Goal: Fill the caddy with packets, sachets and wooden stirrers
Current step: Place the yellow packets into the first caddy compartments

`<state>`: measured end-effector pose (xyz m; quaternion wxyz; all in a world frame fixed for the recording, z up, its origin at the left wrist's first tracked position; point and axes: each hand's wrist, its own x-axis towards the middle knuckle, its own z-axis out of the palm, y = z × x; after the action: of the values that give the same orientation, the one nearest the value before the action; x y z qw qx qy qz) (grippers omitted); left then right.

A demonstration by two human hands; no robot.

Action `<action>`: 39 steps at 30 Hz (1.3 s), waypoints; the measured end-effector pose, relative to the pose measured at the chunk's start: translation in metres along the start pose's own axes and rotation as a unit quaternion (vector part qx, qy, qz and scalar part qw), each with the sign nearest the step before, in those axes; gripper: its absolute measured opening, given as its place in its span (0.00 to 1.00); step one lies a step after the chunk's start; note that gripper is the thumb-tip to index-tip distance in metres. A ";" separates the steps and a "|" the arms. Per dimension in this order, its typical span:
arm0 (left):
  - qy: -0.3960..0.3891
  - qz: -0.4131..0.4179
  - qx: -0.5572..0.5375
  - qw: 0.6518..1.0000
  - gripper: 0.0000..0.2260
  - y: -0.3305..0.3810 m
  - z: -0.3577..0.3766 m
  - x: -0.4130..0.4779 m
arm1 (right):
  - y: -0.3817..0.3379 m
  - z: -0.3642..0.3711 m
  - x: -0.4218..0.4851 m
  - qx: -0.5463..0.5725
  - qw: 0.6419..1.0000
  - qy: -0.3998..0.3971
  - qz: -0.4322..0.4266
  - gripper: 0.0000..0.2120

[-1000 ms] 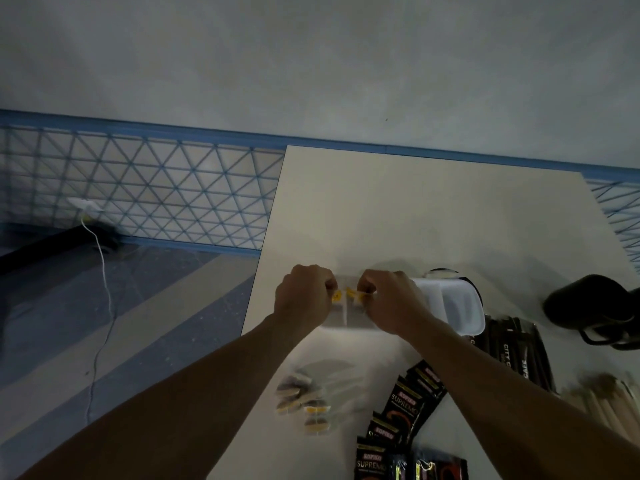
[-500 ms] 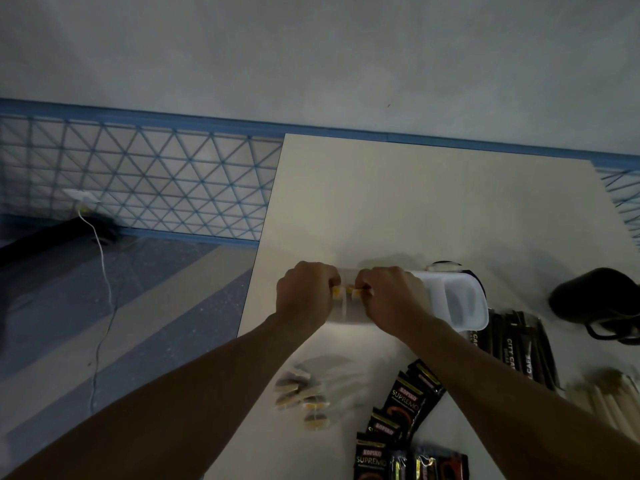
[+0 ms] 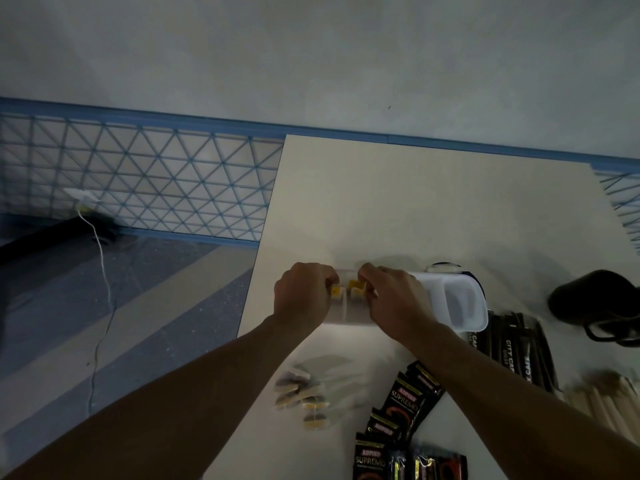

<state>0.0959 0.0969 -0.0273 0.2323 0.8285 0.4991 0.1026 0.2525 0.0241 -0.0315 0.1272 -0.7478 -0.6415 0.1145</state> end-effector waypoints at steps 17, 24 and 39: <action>0.016 0.013 -0.047 0.999 0.13 -0.003 -0.004 -0.003 | -0.004 -0.003 0.003 0.008 1.000 0.000 -0.010 0.13; 0.036 0.000 -0.080 0.996 0.13 -0.010 -0.027 -0.012 | -0.009 -0.018 -0.007 0.024 0.999 0.040 -0.008 0.12; -0.165 -0.066 -0.051 0.983 0.11 -0.052 -0.042 -0.087 | -0.056 0.004 -0.076 0.152 0.981 -0.112 -0.038 0.09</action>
<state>-0.0030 0.0532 -0.0103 0.3595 0.7865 0.5015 -0.0253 0.1875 -0.0426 -0.0161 0.1716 -0.6770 -0.6549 0.2886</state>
